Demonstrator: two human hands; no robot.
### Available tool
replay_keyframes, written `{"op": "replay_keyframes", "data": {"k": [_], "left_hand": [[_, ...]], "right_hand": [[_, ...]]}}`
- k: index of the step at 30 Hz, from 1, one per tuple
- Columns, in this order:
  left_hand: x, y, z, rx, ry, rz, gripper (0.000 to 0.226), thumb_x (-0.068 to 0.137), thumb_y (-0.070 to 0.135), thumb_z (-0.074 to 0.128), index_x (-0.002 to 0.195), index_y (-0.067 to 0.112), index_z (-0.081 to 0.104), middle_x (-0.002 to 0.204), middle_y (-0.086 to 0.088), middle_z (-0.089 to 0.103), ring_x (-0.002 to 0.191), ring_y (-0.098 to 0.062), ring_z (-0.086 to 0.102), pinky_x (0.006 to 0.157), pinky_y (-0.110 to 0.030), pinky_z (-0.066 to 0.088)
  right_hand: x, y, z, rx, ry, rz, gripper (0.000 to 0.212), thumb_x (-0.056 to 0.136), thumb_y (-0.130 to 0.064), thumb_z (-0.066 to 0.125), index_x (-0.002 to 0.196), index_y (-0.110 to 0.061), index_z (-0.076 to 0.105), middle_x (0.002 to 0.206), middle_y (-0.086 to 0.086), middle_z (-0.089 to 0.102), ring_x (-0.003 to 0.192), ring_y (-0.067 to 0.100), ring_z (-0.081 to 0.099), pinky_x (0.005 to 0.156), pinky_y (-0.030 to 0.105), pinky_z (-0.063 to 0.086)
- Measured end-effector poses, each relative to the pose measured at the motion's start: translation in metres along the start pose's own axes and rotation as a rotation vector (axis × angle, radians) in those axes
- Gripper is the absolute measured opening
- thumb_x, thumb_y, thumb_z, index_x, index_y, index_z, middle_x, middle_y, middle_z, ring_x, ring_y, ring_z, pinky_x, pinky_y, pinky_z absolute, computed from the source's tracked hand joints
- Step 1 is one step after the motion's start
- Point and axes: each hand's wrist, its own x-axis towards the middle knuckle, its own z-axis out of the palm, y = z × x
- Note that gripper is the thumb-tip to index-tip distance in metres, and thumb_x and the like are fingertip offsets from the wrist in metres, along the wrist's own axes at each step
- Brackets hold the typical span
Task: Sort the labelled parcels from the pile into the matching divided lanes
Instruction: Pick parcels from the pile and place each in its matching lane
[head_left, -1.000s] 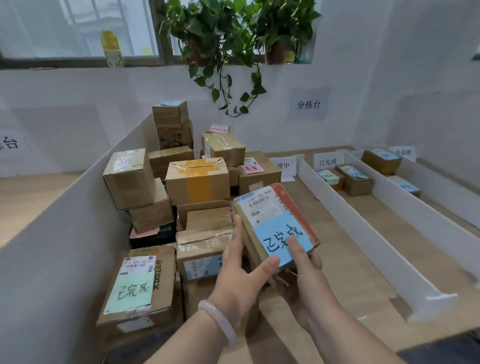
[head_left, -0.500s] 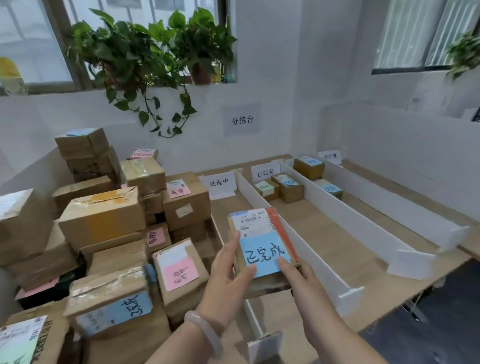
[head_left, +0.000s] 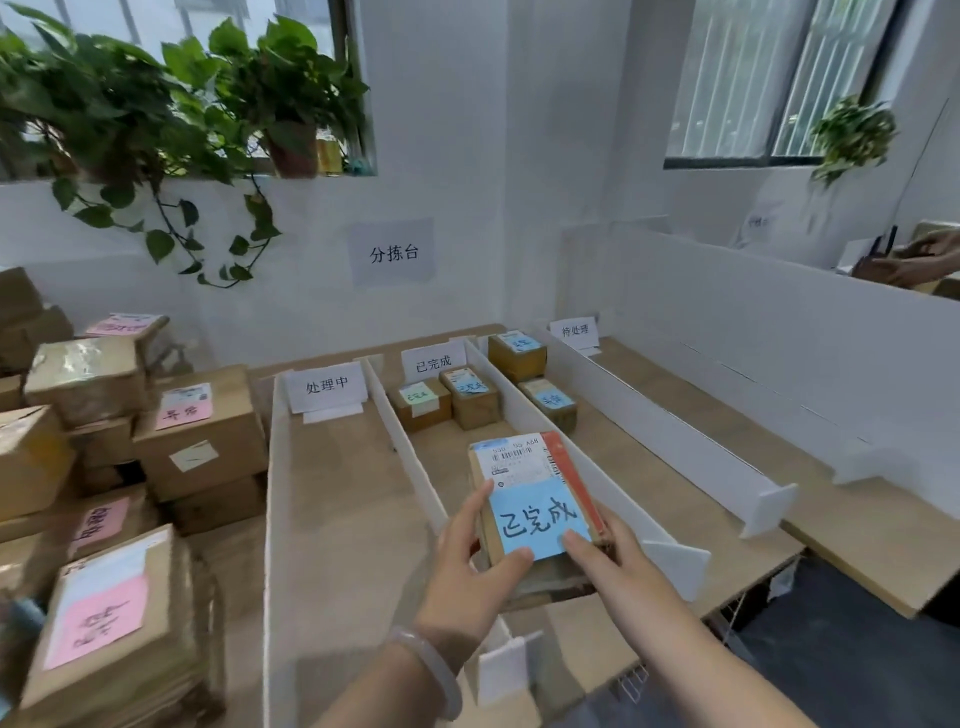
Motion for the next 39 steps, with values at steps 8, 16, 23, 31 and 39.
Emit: {"op": "replay_keyframes", "data": {"k": [8, 16, 23, 31, 39], "left_hand": [[0.058, -0.022, 0.031, -0.065, 0.088, -0.067, 0.070, 0.058, 0.041, 0.078, 0.120, 0.061, 0.053, 0.130, 0.003, 0.062, 0.120, -0.025, 0.059, 0.087, -0.044, 0.058], [0.162, -0.054, 0.005, -0.189, 0.181, -0.146, 0.064, 0.074, 0.017, 0.078, 0.124, 0.047, 0.052, 0.124, -0.002, 0.064, 0.111, -0.021, 0.064, 0.060, -0.025, 0.056], [0.293, -0.095, -0.033, -0.068, 0.314, -0.256, 0.062, 0.064, 0.034, 0.076, 0.114, 0.062, 0.051, 0.135, 0.005, 0.051, 0.116, -0.017, 0.059, 0.085, -0.039, 0.060], [0.414, -0.145, -0.071, 0.065, 0.353, -0.441, 0.074, 0.072, 0.031, 0.072, 0.133, 0.056, 0.038, 0.137, 0.006, 0.048, 0.119, -0.018, 0.056, 0.098, -0.042, 0.053], [0.456, -0.174, -0.080, 0.398, 0.270, -0.536, 0.074, 0.090, 0.023, 0.059, 0.151, 0.043, 0.022, 0.136, 0.004, 0.049, 0.111, -0.019, 0.061, 0.091, -0.036, 0.056]], "right_hand": [[0.065, 0.009, -0.030, 0.022, -0.113, 0.055, 0.047, 0.093, -0.039, 0.060, 0.132, -0.050, 0.037, 0.109, -0.027, 0.063, 0.096, -0.011, 0.059, 0.067, 0.010, 0.048], [0.179, 0.001, -0.014, -0.134, -0.180, 0.065, 0.060, 0.092, -0.045, 0.058, 0.145, -0.048, 0.030, 0.144, -0.018, 0.045, 0.129, 0.002, 0.045, 0.095, 0.019, 0.039], [0.278, 0.012, -0.008, -0.344, -0.180, 0.033, 0.062, 0.085, -0.058, 0.057, 0.141, -0.057, 0.030, 0.146, -0.027, 0.037, 0.135, -0.007, 0.031, 0.111, 0.027, 0.028], [0.344, 0.034, 0.000, -0.303, -0.181, 0.066, 0.046, 0.087, -0.045, 0.060, 0.126, -0.064, 0.044, 0.135, -0.033, 0.048, 0.126, -0.011, 0.042, 0.097, 0.016, 0.035], [0.373, 0.052, 0.004, -0.371, -0.235, 0.083, 0.056, 0.066, -0.068, 0.049, 0.117, -0.080, 0.032, 0.132, -0.045, 0.040, 0.121, -0.018, 0.037, 0.109, 0.024, 0.032]]}}
